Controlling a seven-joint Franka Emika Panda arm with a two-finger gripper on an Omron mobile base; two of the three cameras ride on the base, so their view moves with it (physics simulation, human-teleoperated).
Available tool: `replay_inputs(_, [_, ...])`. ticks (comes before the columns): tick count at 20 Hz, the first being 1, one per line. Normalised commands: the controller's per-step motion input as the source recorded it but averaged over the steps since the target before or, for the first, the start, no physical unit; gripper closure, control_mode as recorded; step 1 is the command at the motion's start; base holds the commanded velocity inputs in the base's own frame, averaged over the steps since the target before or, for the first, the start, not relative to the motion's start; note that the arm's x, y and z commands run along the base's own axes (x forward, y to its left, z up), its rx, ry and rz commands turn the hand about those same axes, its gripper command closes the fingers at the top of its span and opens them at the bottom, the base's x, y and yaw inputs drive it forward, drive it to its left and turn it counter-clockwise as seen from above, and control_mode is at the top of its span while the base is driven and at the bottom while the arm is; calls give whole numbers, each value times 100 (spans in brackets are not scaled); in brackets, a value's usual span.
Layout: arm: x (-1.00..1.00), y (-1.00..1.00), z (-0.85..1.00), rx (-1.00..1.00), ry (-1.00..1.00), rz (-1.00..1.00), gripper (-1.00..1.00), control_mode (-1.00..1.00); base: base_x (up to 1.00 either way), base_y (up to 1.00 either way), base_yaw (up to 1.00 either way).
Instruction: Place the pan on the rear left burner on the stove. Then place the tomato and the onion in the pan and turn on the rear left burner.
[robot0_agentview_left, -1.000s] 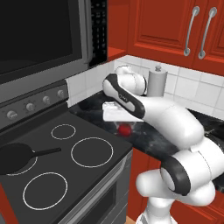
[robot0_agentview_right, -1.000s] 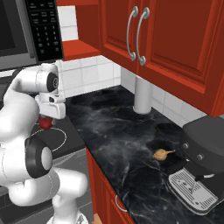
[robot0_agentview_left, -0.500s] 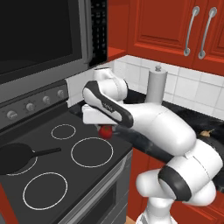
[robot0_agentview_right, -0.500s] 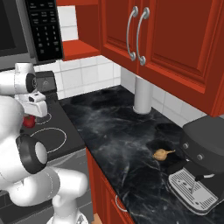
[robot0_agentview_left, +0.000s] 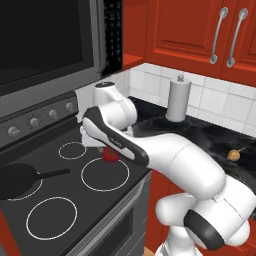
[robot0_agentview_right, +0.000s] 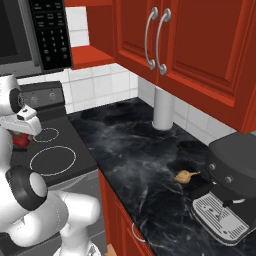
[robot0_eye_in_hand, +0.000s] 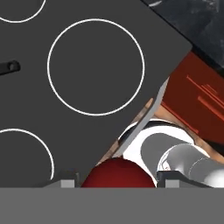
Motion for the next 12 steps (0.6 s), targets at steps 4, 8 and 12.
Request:
replay_inputs(4, [0, 58, 0, 0, -7, 17, 100, -100, 0, 0, 0])
replay_inputs(8, [2, 69, 0, 0, 0, 20, 100, -100, 0, 0, 0])
replay_inputs(12, [4, 71, 0, 1, 0, 22, 100, -100, 0, 0, 0])
